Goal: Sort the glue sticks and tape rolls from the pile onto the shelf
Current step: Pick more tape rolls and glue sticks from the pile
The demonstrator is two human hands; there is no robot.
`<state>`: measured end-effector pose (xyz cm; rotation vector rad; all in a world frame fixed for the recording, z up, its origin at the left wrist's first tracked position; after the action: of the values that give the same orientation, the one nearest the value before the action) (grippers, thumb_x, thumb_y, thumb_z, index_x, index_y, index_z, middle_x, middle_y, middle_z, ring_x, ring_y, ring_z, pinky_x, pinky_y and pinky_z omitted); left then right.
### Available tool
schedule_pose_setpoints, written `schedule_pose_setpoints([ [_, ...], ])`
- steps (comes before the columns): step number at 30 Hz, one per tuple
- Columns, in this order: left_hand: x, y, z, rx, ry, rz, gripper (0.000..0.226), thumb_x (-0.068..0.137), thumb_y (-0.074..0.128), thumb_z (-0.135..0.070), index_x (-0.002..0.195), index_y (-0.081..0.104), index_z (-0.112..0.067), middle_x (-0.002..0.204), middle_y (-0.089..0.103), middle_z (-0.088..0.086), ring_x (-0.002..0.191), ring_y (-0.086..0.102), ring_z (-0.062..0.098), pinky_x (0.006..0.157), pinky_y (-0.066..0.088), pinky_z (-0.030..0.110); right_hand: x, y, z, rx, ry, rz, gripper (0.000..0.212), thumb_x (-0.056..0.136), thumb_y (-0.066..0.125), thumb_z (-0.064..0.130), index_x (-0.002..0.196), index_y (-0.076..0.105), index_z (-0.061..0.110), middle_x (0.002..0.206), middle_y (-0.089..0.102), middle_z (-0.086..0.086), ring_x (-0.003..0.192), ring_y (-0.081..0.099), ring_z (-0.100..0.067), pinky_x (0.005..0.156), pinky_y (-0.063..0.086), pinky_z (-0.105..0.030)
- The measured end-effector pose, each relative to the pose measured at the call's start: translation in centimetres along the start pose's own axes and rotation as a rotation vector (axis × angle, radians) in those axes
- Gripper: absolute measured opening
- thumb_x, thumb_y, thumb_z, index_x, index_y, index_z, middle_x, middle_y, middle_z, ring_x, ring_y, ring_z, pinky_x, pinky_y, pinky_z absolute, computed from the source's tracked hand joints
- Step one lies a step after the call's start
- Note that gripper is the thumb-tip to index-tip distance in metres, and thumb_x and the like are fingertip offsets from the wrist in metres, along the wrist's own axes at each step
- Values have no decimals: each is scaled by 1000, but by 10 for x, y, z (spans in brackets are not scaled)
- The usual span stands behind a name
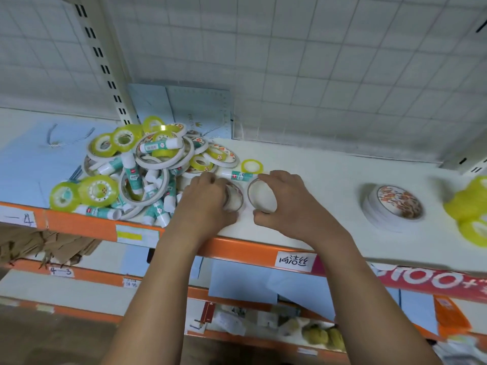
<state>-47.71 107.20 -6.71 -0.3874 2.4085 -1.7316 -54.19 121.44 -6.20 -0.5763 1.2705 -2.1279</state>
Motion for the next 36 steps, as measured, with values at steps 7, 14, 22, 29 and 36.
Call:
schedule_pose_setpoints([
  [7, 18, -1, -56, -99, 60, -78, 80, 64, 72, -51, 135, 51, -19, 128, 45, 9, 121, 38, 30, 101, 33, 36, -19, -51, -42, -28, 58, -80, 67, 72, 67, 41, 134, 50, 24, 130, 49, 0, 124, 37, -24, 97, 26, -21],
  [14, 42, 22, -146, -168, 160, -29, 75, 62, 70, -50, 130, 55, -21, 124, 48, 7, 116, 42, 27, 101, 37, 35, -55, -106, -122, -77, 207, -144, 70, 72, 68, 42, 136, 48, 25, 131, 48, 5, 123, 36, -23, 97, 32, -27],
  [22, 60, 43, -213, -176, 211, 2, 73, 63, 66, -52, 129, 55, -23, 124, 49, 4, 118, 39, 25, 101, 35, 33, -80, -129, -184, -87, 260, -125, 78, 71, 65, 47, 142, 43, 24, 139, 47, 5, 129, 37, -23, 107, 37, -36],
  [29, 65, 43, -235, -159, 217, 27, 78, 55, 52, -63, 122, 57, -25, 118, 57, -3, 117, 40, 22, 99, 39, 36, -87, -126, -197, -25, 221, -49, 91, 75, 65, 58, 151, 29, 24, 153, 33, 5, 140, 25, -19, 113, 30, -40],
  [36, 49, 47, -286, -291, 314, 94, 88, 53, 57, -67, 132, 53, -28, 126, 49, -3, 121, 38, 17, 103, 38, 34, -107, -133, -232, 85, 288, 17, 94, 63, 81, 57, 142, 38, 29, 140, 47, 4, 132, 40, -17, 106, 38, -37],
])
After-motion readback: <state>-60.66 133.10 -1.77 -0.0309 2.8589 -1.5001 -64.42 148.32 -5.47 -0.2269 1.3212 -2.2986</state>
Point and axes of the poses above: each hand's wrist, its own x-axis towards the middle knuckle, its own y-axis out of the palm, z = x × y, the point moved 8 cm from there along x, towards the middle knuckle
